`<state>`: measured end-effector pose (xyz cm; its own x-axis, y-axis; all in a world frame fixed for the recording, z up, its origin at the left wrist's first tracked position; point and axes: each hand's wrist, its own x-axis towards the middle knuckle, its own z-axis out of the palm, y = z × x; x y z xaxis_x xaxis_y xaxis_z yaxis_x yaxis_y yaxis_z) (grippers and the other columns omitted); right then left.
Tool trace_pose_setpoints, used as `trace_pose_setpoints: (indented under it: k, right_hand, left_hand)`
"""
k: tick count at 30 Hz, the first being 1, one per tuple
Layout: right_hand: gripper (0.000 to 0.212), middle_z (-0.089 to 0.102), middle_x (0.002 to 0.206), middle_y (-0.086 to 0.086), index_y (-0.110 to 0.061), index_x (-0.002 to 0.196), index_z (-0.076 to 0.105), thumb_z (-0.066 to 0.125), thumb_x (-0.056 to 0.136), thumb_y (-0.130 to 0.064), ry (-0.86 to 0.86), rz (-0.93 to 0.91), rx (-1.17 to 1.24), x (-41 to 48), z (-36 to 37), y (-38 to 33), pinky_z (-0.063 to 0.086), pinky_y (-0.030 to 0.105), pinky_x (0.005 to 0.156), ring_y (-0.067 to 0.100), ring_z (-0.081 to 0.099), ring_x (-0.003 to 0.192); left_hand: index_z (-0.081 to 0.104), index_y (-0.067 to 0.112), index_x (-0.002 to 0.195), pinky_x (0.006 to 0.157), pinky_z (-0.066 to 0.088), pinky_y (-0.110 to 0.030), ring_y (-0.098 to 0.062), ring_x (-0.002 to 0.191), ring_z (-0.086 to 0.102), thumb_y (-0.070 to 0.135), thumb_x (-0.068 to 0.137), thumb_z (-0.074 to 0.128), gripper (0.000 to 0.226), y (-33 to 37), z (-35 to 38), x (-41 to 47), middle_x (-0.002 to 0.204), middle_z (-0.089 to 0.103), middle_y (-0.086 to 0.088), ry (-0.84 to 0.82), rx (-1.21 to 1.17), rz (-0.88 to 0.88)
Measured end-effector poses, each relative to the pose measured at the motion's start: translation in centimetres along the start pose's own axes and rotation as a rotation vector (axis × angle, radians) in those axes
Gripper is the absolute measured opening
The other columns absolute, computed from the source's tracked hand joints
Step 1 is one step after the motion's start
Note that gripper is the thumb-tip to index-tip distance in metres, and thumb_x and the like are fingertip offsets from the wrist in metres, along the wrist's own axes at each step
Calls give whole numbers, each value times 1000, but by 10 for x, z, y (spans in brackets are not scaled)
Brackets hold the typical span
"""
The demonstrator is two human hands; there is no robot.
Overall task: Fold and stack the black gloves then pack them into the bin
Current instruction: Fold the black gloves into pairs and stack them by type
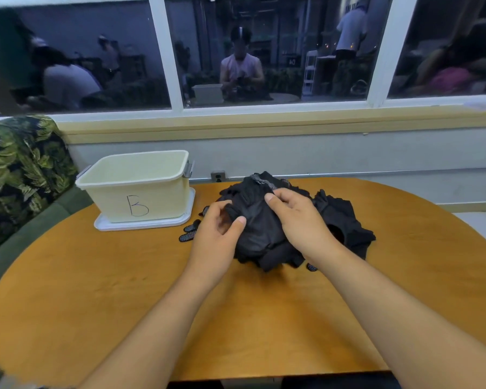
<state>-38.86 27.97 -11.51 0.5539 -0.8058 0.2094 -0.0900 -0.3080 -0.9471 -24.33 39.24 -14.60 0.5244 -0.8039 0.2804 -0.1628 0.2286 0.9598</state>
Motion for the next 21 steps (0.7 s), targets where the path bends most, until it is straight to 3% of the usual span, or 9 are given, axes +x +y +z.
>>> trace_pose_setpoints:
  k: [3, 5, 8, 10, 12, 15, 18, 21]
  right_hand:
    - [29, 78, 92, -1, -21, 100, 73, 53, 111, -39, 0, 37, -79, -29, 8, 25, 57, 45, 82, 18, 73, 86]
    - [21, 80, 98, -10, -30, 122, 72, 57, 109, -38, -39, 94, -116, -51, 13, 49, 60, 40, 88, 7, 75, 89]
    - [45, 79, 91, -1, -39, 147, 53, 66, 104, -39, -97, 132, -246, -80, 16, 83, 62, 49, 83, 15, 75, 83]
    - [51, 74, 83, 1, -42, 149, 49, 69, 101, -38, -70, 75, -333, -87, 15, 93, 61, 46, 76, 14, 71, 74]
    - [53, 70, 79, -1, -40, 149, 50, 71, 100, -35, -16, 40, -352, -90, 13, 97, 59, 36, 75, 10, 68, 73]
    - [47, 67, 77, -5, -36, 142, 57, 74, 98, -31, 47, 20, -369, -92, 15, 98, 53, 25, 74, 5, 65, 76]
    - [44, 60, 86, -8, -39, 135, 59, 76, 95, -32, 85, -37, -462, -95, 18, 101, 47, 19, 71, 5, 60, 79]
    - [39, 54, 103, -13, -39, 129, 62, 77, 94, -30, 139, -34, -418, -95, 13, 106, 50, 22, 76, 6, 57, 87]
  left_hand:
    - [63, 21, 126, 93, 62, -37, -15, 114, 73, 7, 105, 64, 26, -17, -7, -18, 120, 77, 5, 3, -49, -150]
    - [63, 23, 125, 95, 62, -39, -14, 111, 75, 12, 106, 64, 22, -29, -13, -36, 120, 78, 5, -49, 43, -234]
    - [64, 32, 126, 92, 63, -35, -2, 97, 75, 24, 106, 65, 22, -49, -20, -56, 113, 75, 12, -134, 290, -292]
    - [63, 43, 124, 88, 63, -37, -2, 93, 73, 37, 104, 67, 21, -55, -24, -60, 106, 67, 19, -149, 472, -259]
    - [62, 46, 120, 86, 63, -45, -6, 91, 74, 46, 103, 65, 18, -60, -24, -60, 102, 72, 13, -99, 490, -208]
    - [59, 41, 122, 79, 62, -38, 0, 91, 70, 53, 105, 58, 20, -61, -19, -64, 104, 72, 15, 3, 572, -132]
    - [56, 38, 122, 71, 52, -27, 2, 92, 65, 54, 108, 48, 22, -62, -20, -70, 102, 69, 15, 78, 676, -45]
    - [57, 35, 116, 76, 48, -30, -3, 99, 59, 49, 113, 36, 26, -63, -22, -76, 104, 61, 19, 118, 770, 91]
